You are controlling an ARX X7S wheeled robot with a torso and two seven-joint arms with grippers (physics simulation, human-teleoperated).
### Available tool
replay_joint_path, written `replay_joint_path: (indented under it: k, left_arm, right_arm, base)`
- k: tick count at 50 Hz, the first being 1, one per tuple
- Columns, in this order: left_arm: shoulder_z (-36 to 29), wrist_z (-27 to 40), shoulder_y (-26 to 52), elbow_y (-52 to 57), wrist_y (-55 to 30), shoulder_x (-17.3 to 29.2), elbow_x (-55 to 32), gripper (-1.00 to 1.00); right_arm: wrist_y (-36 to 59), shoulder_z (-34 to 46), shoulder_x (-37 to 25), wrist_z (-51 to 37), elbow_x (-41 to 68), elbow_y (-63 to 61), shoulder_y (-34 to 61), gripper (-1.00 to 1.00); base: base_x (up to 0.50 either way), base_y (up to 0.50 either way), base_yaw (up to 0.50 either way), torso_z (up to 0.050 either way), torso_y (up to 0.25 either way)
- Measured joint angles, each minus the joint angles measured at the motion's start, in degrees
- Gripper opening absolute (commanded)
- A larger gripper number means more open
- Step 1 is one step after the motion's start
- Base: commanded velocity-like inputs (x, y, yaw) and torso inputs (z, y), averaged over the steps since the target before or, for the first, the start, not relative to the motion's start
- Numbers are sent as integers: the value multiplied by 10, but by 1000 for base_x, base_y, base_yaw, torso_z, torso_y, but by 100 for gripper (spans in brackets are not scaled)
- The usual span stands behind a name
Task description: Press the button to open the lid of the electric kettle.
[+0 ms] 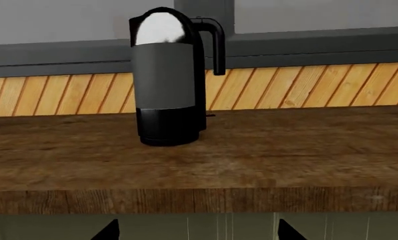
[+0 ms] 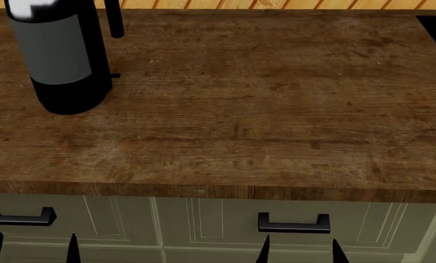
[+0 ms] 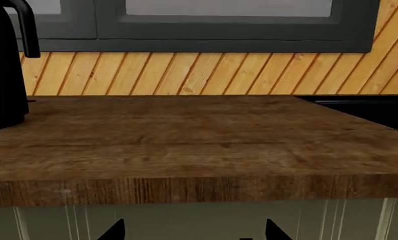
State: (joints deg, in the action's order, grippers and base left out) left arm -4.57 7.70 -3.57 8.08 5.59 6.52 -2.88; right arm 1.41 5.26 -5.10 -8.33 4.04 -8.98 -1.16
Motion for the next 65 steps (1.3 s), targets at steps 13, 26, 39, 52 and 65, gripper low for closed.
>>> replay_joint_path:
  k: [13, 26, 39, 52, 65]
  left_arm:
    - [58, 25, 33, 199, -124, 45, -43, 100]
    - [111, 47, 54, 286, -201, 70, -82, 100]
    - [136, 81, 66, 328, -237, 81, -74, 100]
    - [142, 97, 70, 340, -235, 87, -61, 100]
    - [151, 102, 68, 352, -235, 92, -68, 100]
  right_arm:
    - [239, -30, -40, -22, 41, -235, 109, 100]
    - [333, -59, -62, -31, 68, -334, 157, 100]
    - [337, -71, -65, -31, 85, -353, 162, 100]
    - [330, -70, -70, -30, 93, -358, 162, 100]
    - [328, -72, -73, -28, 105, -358, 161, 100]
  base:
    - [0, 0, 0, 50, 0]
    - [10, 192, 0, 11, 0]
    - [178, 457, 0, 0, 0]
    - [500, 99, 0, 0, 0]
    - [500, 0, 0, 0, 0]
